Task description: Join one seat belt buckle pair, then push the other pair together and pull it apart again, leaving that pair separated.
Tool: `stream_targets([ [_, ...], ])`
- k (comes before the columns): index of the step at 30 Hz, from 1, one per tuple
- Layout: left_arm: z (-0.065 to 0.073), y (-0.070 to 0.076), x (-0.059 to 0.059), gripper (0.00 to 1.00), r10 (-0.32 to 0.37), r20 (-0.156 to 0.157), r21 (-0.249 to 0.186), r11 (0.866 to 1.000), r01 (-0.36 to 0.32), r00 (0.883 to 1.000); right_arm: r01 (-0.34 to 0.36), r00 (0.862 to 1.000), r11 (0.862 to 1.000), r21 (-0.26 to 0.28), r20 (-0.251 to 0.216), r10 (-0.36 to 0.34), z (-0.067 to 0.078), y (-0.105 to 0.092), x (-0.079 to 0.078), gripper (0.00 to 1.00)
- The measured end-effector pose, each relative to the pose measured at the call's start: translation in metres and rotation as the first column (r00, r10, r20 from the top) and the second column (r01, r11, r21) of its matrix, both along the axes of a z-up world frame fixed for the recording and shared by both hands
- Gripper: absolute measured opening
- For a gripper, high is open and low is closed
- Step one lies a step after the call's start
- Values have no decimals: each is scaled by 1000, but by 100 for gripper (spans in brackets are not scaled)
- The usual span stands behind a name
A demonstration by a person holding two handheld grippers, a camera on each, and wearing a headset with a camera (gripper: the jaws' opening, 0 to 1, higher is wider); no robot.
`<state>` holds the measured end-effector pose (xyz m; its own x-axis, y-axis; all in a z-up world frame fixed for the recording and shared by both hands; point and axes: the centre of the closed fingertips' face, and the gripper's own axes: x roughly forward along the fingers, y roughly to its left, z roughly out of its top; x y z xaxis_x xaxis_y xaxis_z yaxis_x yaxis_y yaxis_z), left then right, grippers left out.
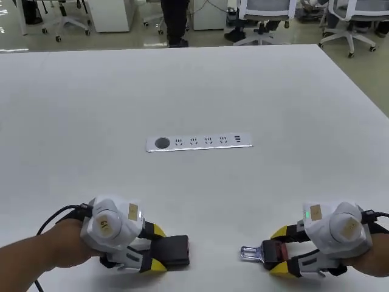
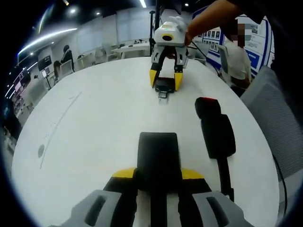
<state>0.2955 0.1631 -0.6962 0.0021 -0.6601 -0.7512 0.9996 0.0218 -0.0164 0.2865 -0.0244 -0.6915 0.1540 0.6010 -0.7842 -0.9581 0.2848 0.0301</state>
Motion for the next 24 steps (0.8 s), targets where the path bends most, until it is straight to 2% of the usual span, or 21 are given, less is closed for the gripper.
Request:
stream_targets([
  [7, 2, -2, -2, 34, -39, -3, 22, 999, 39, 999, -21, 1000, 1000, 15, 1, 21, -2, 13, 1, 34],
  [17, 5, -1, 0, 34, -48, -10, 29, 998, 48, 999, -49, 999, 998, 43, 17, 48, -1, 39, 5, 34],
  [24, 8, -1, 0, 34, -53, -12, 31, 998, 54, 998, -81, 996, 995, 54, 28, 80, -3, 66, 7, 34],
])
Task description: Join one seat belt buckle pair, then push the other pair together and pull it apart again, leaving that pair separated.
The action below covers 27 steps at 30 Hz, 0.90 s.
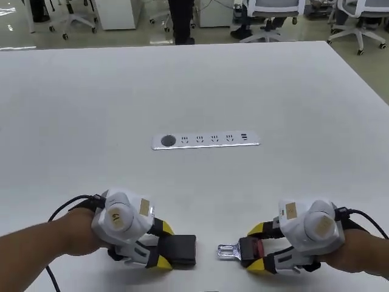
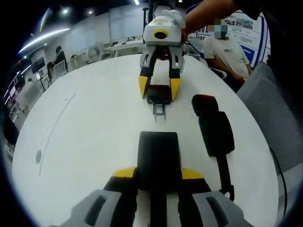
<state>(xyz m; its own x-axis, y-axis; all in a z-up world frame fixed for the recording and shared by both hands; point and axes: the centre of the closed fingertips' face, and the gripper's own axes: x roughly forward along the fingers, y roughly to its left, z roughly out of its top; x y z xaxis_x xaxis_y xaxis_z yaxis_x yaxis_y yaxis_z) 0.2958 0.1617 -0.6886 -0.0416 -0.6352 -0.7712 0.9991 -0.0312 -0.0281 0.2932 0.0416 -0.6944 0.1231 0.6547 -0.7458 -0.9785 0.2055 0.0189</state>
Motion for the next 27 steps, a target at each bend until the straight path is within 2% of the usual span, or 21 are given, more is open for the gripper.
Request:
stream_targets([
  [10, 1, 2, 2, 34, 5, -3, 10, 1000, -5, 1000, -17, 1000, 1000, 24, -6, 17, -2, 17, 7, 34],
  [22, 1, 3, 4, 33, 10, -5, 16, 1000, -10, 1000, -41, 999, 998, 54, 2, 41, 0, 39, 7, 34],
  [27, -2, -1, 5, 33, 4, -4, 29, 1000, -4, 1000, -39, 999, 997, 62, 3, 39, 1, 47, 6, 34],
])
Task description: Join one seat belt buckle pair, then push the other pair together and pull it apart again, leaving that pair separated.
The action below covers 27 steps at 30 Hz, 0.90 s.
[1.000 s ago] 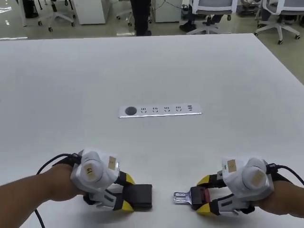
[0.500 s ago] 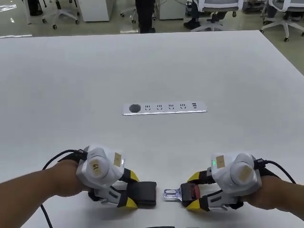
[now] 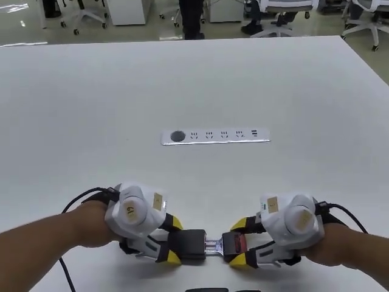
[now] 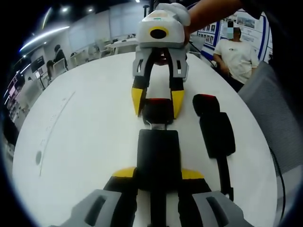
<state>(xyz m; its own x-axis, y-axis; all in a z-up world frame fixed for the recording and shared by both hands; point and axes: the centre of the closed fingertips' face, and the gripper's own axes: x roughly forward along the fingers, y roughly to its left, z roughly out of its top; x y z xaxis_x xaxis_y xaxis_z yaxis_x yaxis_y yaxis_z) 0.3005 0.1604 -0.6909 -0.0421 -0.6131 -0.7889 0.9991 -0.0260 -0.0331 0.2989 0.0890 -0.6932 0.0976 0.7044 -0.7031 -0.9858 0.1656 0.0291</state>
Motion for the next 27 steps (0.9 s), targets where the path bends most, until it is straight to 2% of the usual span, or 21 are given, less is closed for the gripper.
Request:
stream_targets([
  [9, 0, -1, 1, 33, -5, -2, 13, 1000, 5, 1000, 17, 1000, 1000, 3, -5, -17, 0, 0, 2, 34],
  [16, 1, -2, 1, 33, -26, 7, 37, 999, 26, 1000, 23, 1000, 1000, 0, -10, -23, 1, 5, 3, 34],
  [20, 0, -3, 0, 33, -38, 7, 54, 998, 38, 999, 37, 999, 999, 3, -8, -37, 1, 17, 1, 34],
  [23, 0, -2, 0, 33, -29, 4, 50, 998, 29, 1000, 47, 999, 999, 2, -14, -47, -1, 14, 4, 34],
  [27, -1, -3, -1, 33, -41, 11, 83, 996, 40, 999, 36, 999, 999, -19, -9, -36, -3, 15, 4, 33],
])
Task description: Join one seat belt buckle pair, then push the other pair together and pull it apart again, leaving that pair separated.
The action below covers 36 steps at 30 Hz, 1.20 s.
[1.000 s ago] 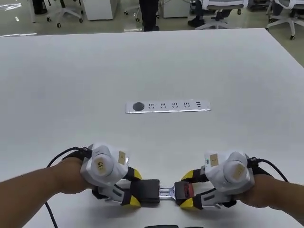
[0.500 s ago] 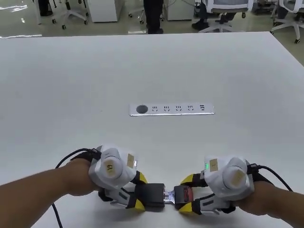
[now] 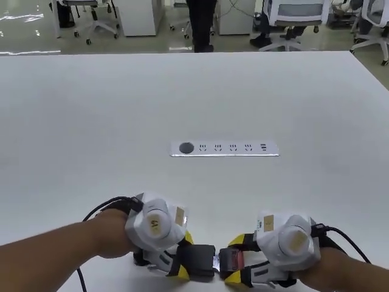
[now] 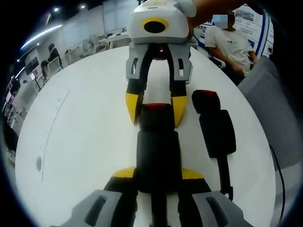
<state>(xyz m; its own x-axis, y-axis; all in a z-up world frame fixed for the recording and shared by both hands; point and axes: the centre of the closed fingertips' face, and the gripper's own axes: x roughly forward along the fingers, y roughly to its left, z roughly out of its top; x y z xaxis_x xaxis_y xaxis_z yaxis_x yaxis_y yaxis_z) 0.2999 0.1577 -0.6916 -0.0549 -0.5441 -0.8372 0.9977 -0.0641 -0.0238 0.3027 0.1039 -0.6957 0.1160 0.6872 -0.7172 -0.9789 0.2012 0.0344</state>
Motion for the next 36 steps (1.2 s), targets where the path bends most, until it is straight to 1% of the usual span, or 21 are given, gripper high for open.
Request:
stream_targets([
  [3, 0, 1, 0, 33, 4, -2, -4, 1000, -4, 1000, -8, 1000, 999, -33, 10, 8, 1, 1, -2, 33],
  [7, 1, 0, -1, 33, 0, 2, 9, 1000, 0, 1000, -17, 1000, 999, -50, 18, 18, 1, 1, -2, 33],
  [10, 1, 0, -1, 33, 2, 1, 11, 1000, -2, 1000, -29, 999, 997, -70, 15, 30, 1, 2, -1, 33],
  [16, 3, 0, -2, 33, 9, -2, 3, 1000, -9, 1000, -19, 1000, 998, -61, 13, 20, 2, 2, -2, 33],
  [28, 1, 1, 0, 33, 19, -9, -23, 1000, -19, 1000, -22, 1000, 998, -55, 16, 22, 0, 2, -1, 34],
  [31, 2, 0, 0, 33, 58, -21, -39, 998, -58, 998, -12, 1000, 999, -49, 19, 13, 0, 2, 0, 34],
  [32, 2, -1, -1, 34, 71, -20, -48, 996, -72, 997, -10, 1000, 999, -47, 20, 11, 0, 2, -1, 34],
  [33, 2, 0, -1, 34, 66, -17, -51, 996, -67, 998, -8, 1000, 999, -45, 21, 9, 0, 2, -1, 34],
  [34, 2, 0, -1, 34, 76, -18, -56, 995, -77, 997, -6, 1000, 999, -44, 20, 7, 0, 2, -1, 34],
  [36, 4, -2, -2, 34, 73, -17, -54, 996, -74, 997, -10, 1000, 999, -45, 21, 11, 0, 2, -1, 34],
])
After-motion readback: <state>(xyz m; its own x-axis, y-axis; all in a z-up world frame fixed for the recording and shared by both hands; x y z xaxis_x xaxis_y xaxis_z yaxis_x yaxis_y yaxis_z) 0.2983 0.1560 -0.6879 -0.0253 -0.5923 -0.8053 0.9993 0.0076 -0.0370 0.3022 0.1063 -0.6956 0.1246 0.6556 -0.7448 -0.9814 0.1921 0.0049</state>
